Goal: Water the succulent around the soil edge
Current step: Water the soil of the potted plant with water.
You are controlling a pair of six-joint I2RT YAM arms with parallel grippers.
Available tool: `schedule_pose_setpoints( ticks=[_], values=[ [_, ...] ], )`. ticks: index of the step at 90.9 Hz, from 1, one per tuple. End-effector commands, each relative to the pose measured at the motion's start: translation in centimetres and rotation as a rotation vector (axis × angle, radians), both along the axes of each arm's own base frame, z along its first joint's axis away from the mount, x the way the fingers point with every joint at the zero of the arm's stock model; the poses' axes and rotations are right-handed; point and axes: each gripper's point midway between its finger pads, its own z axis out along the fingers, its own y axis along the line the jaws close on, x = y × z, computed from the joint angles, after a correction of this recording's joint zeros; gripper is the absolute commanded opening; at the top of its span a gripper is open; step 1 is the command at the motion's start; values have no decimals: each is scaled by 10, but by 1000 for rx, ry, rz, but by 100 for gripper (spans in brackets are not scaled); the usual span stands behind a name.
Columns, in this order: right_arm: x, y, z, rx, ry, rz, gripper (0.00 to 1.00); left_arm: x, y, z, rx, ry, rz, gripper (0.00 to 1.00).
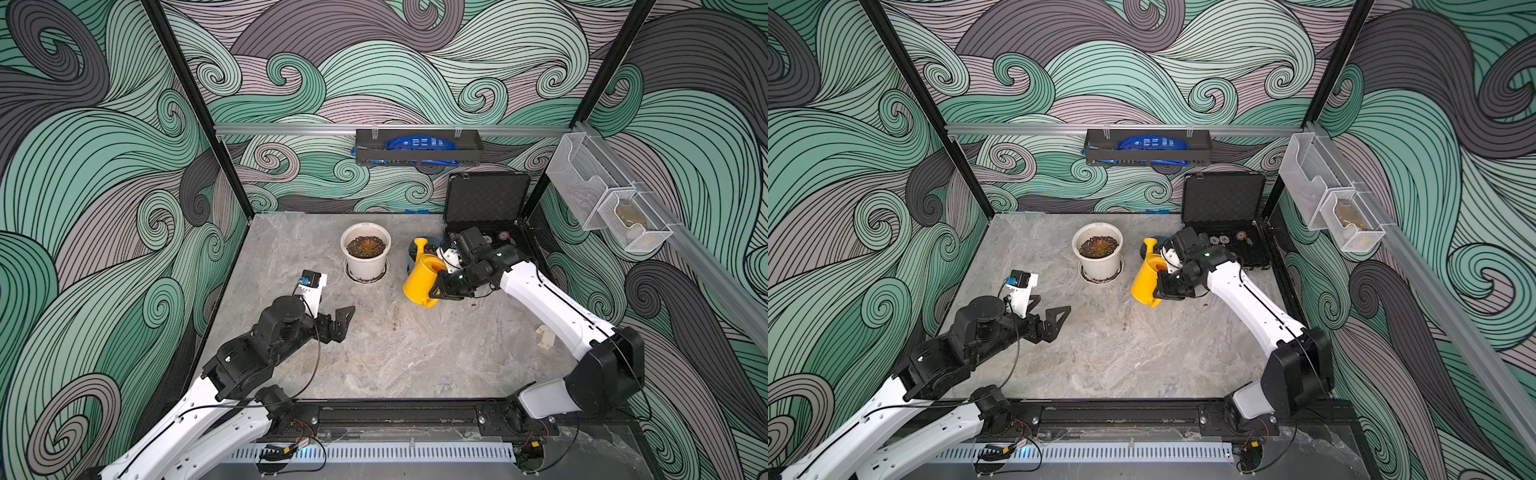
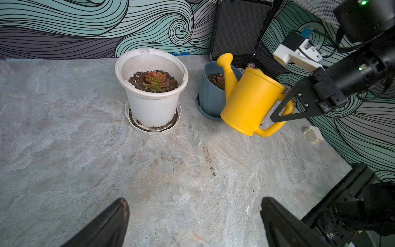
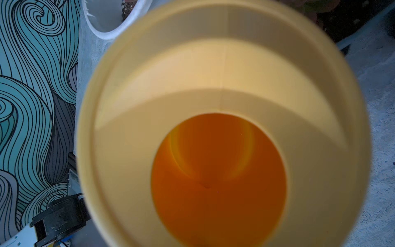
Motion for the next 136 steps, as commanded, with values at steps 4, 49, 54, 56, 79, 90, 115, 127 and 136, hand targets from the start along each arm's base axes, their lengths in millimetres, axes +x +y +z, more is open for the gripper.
schedule_pose_setpoints(
  ticks=[4,49,54,56,79,90,115,127,136],
  values=[
    [7,10,23,119,-13,22,0,-2,2,8,-33,-18,0,99],
    [30,6,49,372,39,-65,0,-7,7,16,-40,-55,0,99],
    [32,2,50,388,41,-76,0,-7,8,16,-40,-56,0,99],
    [33,1,50,394,44,-82,0,-7,8,16,-40,-56,1,99],
    [31,-17,44,389,40,-136,0,-7,8,16,-40,-56,0,99],
    [26,-25,39,374,35,-161,0,-7,7,16,-38,-56,0,99],
    [5,-38,29,310,16,-195,0,-6,7,15,-33,-52,-1,99],
    [-7,-46,20,269,6,-211,0,-6,6,14,-30,-48,-2,99],
    [-16,-45,13,275,23,-205,0,-5,6,13,-28,-47,0,99]
  ],
)
